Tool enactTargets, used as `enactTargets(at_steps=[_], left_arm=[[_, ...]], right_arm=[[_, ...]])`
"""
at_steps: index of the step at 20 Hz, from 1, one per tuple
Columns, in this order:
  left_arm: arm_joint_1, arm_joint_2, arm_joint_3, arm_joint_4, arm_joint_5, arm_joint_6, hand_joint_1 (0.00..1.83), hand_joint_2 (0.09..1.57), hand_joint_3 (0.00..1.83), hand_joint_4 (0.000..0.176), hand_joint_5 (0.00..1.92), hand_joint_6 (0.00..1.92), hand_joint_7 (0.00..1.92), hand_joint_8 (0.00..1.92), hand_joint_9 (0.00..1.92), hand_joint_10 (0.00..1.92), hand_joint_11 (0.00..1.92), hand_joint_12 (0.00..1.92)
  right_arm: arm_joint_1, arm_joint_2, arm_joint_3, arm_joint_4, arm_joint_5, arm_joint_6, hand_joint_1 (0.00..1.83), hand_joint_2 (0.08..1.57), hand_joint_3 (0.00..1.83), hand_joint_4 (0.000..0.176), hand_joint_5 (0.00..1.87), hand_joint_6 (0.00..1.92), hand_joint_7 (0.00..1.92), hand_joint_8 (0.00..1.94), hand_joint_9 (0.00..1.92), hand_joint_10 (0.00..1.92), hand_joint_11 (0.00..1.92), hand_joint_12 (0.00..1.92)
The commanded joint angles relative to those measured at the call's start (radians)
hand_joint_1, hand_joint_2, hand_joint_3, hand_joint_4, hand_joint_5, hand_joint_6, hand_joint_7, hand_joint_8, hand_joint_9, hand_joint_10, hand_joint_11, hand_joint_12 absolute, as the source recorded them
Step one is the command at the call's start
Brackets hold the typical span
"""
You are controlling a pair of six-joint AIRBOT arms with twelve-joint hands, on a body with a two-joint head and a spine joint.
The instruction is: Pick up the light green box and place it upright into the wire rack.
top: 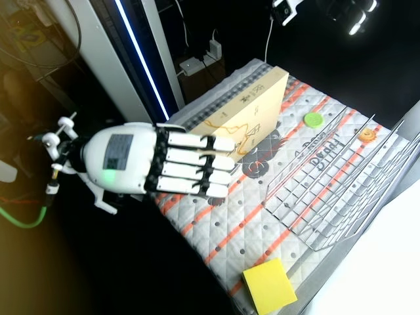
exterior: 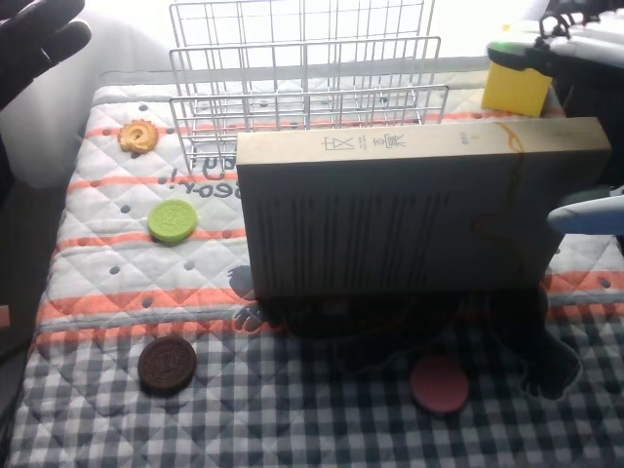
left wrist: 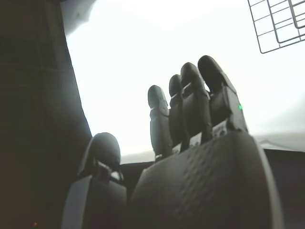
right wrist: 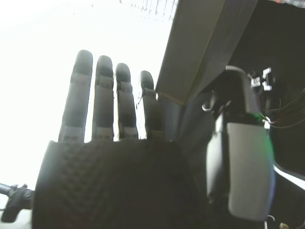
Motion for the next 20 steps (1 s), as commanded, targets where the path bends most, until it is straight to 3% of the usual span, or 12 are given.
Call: enactTargets(at_steps=[1,5,7,9,10,12,13,14,15,17,19,20], left_arm=[[-0.012,-0.002,0.006,-0.02,-0.117,-0.006,0.3,1.21,0.0,0.095,0.42,0.0,0.32,0.0,0.32,0.0,0.0,0.67],[-0.012,-0.007,0.009,-0.02,-0.113,-0.006,0.31,1.2,0.0,0.089,0.45,0.0,0.34,0.0,0.35,0.0,0.0,0.71],[-0.012,-0.011,0.011,-0.02,-0.112,-0.006,0.31,1.2,0.0,0.092,0.45,0.0,0.34,0.0,0.36,0.01,0.0,0.72],[-0.014,-0.015,0.015,-0.02,-0.11,-0.006,0.31,1.2,0.0,0.069,0.45,0.0,0.34,0.0,0.36,0.0,0.0,0.76],[-0.015,-0.016,0.016,-0.02,-0.11,-0.006,0.31,1.21,0.0,0.055,0.46,0.0,0.34,0.0,0.36,0.0,0.0,0.77],[-0.015,-0.015,0.015,-0.02,-0.11,-0.006,0.32,1.2,0.0,0.062,0.47,0.0,0.34,0.0,0.36,0.0,0.0,0.79],[-0.015,-0.015,0.015,-0.02,-0.11,-0.006,0.29,1.21,0.0,0.062,0.46,0.0,0.35,0.0,0.37,0.0,0.0,0.85],[-0.015,-0.015,0.015,-0.02,-0.11,-0.006,0.29,1.21,0.0,0.062,0.46,0.0,0.35,0.0,0.37,0.0,0.0,0.85],[-0.015,-0.015,0.014,-0.02,-0.111,-0.006,0.31,1.21,0.0,0.063,0.47,0.0,0.34,0.0,0.37,0.0,0.0,0.83],[-0.014,-0.016,0.013,-0.02,-0.114,-0.006,0.32,1.21,0.0,0.062,0.47,0.0,0.35,0.0,0.37,0.0,0.01,0.82],[-0.014,-0.015,0.014,-0.02,-0.114,-0.006,0.3,1.22,0.0,0.054,0.48,0.0,0.35,0.0,0.36,0.0,0.04,0.83],[-0.014,-0.016,0.015,-0.02,-0.114,-0.006,0.3,1.23,0.01,0.035,0.5,0.01,0.35,0.0,0.36,0.0,0.04,0.83]], right_arm=[[0.028,-0.009,0.013,0.014,0.111,0.048,0.6,0.98,0.0,0.092,0.14,0.0,0.22,0.0,0.29,0.0,0.29,0.08],[0.141,-0.089,0.08,-0.125,0.012,0.09,0.66,0.94,0.0,0.032,0.18,0.0,0.27,0.0,0.35,0.01,0.35,0.11],[0.172,-0.113,0.097,-0.171,-0.025,0.191,0.7,0.94,0.0,0.023,0.19,0.0,0.28,0.0,0.34,0.01,0.35,0.11],[0.2,-0.131,0.104,-0.217,-0.068,0.193,0.76,0.95,0.0,0.0,0.21,0.01,0.3,0.01,0.37,0.01,0.43,0.14],[0.204,-0.136,0.105,-0.232,-0.084,0.193,0.78,0.96,0.0,0.0,0.28,0.02,0.44,0.02,0.5,0.01,0.47,0.31],[0.204,-0.141,0.107,-0.242,-0.1,0.193,0.88,1.01,0.0,0.0,0.48,0.02,0.71,0.03,0.83,0.12,0.58,0.91],[0.204,-0.144,0.108,-0.246,-0.11,0.193,1.0,1.06,0.0,0.0,0.78,0.02,1.0,0.07,0.91,0.65,0.66,1.36],[0.201,-0.149,0.11,-0.246,-0.111,0.21,1.0,1.06,0.0,0.0,0.78,0.02,1.0,0.07,0.91,0.65,0.66,1.36],[0.201,-0.154,0.111,-0.246,-0.111,0.21,1.22,1.07,0.0,0.0,0.96,0.56,1.12,0.75,1.02,0.99,0.88,1.52],[0.193,-0.162,0.115,-0.247,-0.11,0.222,1.15,1.14,0.0,0.0,0.93,1.03,1.26,0.88,1.26,1.41,1.15,1.78],[0.19,-0.163,0.115,-0.248,-0.109,0.247,1.13,1.19,0.0,0.0,0.83,1.2,1.24,0.85,1.29,1.34,1.16,1.75],[0.191,-0.162,0.117,-0.248,-0.101,0.247,1.12,1.2,0.0,0.0,0.81,1.22,1.24,0.71,1.25,1.22,1.09,1.64]])
